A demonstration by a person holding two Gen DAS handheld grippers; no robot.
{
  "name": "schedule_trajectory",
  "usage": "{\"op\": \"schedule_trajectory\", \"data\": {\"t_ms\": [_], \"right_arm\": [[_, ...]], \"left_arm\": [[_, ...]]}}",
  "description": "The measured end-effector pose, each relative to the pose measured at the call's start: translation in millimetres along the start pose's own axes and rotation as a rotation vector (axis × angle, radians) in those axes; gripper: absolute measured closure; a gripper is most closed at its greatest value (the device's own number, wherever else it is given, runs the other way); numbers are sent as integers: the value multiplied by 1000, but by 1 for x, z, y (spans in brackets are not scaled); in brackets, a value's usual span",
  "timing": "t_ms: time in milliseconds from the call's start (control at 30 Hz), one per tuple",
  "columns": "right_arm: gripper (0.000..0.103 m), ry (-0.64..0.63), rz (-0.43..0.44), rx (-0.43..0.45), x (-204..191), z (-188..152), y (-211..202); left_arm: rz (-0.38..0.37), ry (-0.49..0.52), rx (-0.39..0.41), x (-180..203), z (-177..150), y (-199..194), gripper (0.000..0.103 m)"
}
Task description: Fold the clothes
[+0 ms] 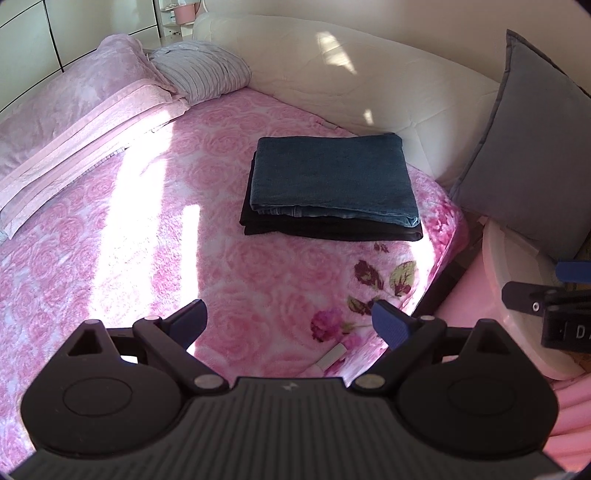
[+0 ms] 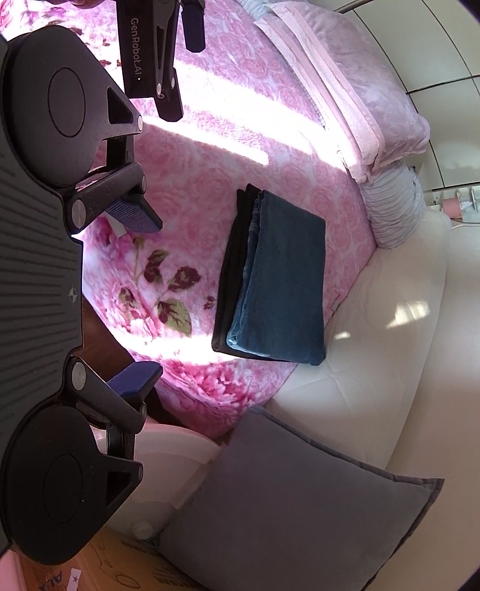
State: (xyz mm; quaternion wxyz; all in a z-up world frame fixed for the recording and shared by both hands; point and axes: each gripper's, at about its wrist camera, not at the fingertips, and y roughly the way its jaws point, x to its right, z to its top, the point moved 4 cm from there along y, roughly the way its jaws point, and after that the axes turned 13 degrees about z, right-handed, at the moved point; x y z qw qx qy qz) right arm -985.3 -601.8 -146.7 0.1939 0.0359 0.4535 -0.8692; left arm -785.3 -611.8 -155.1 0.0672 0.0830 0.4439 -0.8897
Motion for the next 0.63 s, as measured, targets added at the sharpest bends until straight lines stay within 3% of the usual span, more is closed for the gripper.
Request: {"op": "schedule_trajectory", "data": {"t_ms": [633], "right_arm": [[24, -4, 1, 9, 4, 6, 0]], "left_arm": [[10, 4, 34, 7, 7, -1, 8]]}}
